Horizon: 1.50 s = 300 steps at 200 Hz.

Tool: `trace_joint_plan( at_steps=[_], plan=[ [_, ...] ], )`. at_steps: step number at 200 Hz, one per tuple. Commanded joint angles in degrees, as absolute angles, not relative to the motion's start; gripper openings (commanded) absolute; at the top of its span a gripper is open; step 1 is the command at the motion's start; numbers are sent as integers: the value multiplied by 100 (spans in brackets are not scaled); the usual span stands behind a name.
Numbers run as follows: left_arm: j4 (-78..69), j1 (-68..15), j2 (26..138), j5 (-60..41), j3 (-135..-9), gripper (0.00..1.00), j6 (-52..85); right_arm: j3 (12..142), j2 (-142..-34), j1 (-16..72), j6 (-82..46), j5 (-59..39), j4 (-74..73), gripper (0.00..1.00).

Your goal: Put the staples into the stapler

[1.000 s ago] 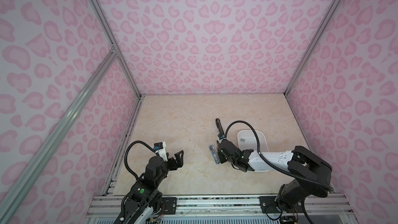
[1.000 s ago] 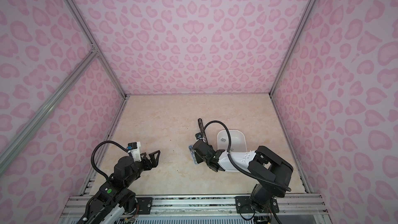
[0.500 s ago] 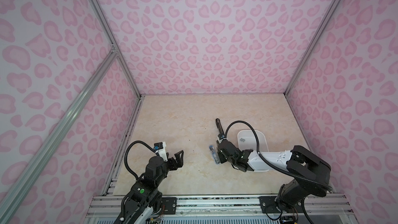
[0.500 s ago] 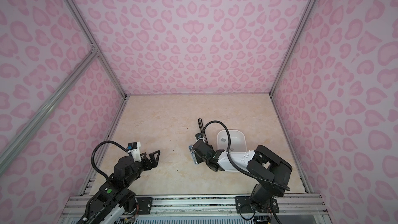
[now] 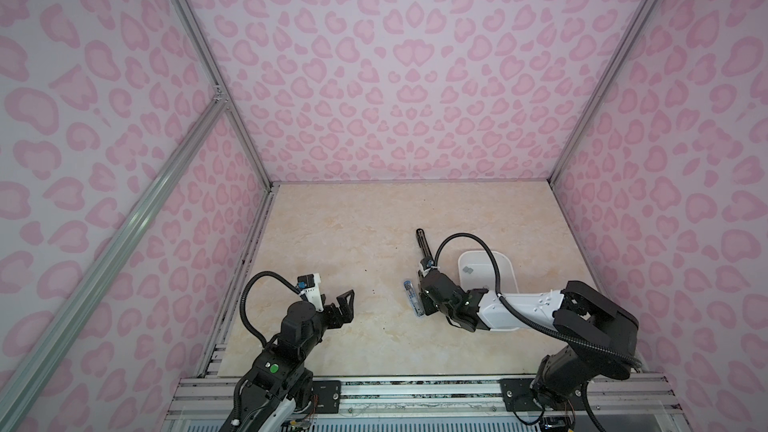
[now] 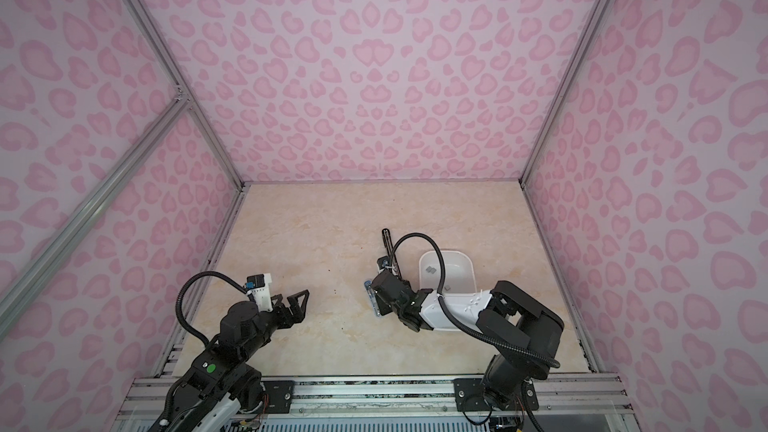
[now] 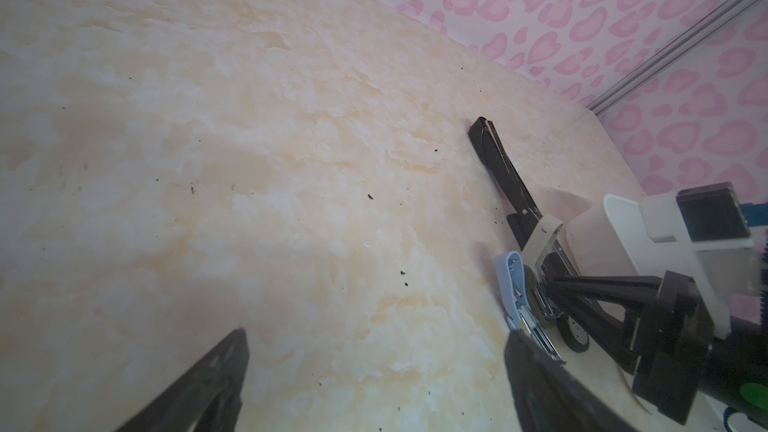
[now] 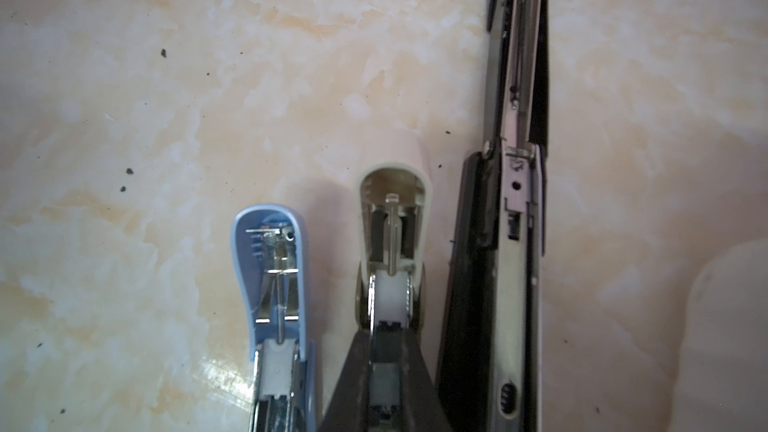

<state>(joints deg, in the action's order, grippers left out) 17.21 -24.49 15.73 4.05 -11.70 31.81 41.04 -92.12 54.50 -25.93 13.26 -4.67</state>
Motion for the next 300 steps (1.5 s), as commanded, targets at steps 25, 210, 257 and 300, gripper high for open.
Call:
trace_joint_plan(
  at_steps=[25, 210, 257, 300],
  plan=[
    [1575, -2457, 1582, 396, -1151, 97, 3173, 4113, -9289, 5489, -2678, 1402, -400, 11],
    [1565, -2452, 1581, 407, -1149, 97, 3173, 4368, -9392, 5613, -2647, 1817, -87, 11],
    [1572, -2453, 1576, 396, -1145, 97, 3168, 4370, -9397, 5609, -2688, 1801, -92, 11],
    [1573, -2452, 1575, 402, -1151, 97, 3173, 4364, -9358, 5608, -2707, 1827, -44, 11]
  ],
)
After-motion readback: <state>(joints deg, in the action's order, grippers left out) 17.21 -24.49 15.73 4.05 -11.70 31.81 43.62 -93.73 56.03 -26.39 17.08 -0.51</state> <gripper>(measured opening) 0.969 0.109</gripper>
